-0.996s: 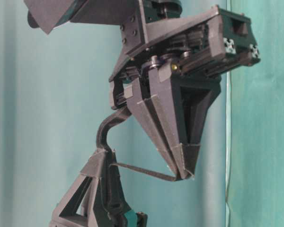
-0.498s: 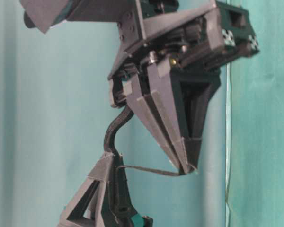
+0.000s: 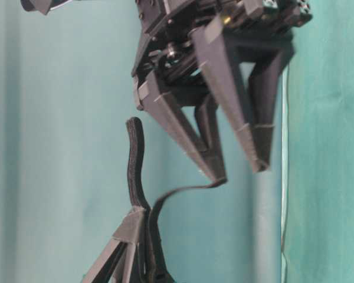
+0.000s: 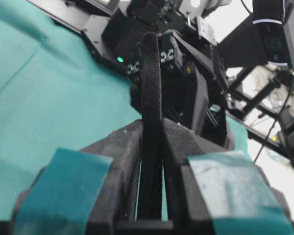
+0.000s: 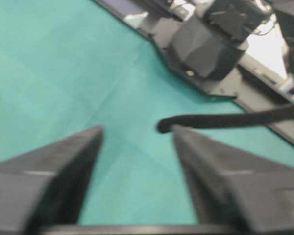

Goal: Peel off the Velcro with your right arm.
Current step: 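Open the right gripper and withdraw it rightward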

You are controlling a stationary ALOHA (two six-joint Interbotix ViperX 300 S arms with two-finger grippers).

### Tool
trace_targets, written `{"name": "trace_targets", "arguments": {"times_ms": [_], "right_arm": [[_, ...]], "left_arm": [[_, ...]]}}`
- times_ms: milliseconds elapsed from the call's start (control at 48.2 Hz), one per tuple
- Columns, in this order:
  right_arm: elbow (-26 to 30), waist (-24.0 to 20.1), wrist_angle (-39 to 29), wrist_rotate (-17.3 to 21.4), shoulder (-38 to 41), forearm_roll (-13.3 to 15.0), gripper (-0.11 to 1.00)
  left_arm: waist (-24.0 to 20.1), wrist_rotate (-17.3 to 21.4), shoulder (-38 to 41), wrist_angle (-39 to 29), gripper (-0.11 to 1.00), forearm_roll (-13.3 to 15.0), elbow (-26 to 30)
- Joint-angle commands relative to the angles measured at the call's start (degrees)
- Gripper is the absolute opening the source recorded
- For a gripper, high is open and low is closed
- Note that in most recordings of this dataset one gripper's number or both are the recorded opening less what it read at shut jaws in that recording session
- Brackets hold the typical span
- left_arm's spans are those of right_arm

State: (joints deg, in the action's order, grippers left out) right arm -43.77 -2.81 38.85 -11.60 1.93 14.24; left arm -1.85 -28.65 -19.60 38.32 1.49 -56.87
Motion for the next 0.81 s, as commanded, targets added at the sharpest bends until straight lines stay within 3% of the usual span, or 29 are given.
{"name": "trace_targets", "arguments": {"times_ms": [0,374,789], "right_arm": [[0.5,-0.2,0.4,0.1,-1.6,-0.3,0.38],[-2.5,-0.2,0.4,0.1,-5.2,-0.7,0.38],[-7.1,-0.1,0.4,0.1,-9.9,-4.9,0.38]], "left_arm": [[0.5,0.1,-0.9,0.4,0.10,0.1,0.4],[1.2,0.2,-4.6,0.5,0.10,0.1,-3.1],[1.9,0.6,-10.2,0.3,0.10,0.0,-7.2]]}}
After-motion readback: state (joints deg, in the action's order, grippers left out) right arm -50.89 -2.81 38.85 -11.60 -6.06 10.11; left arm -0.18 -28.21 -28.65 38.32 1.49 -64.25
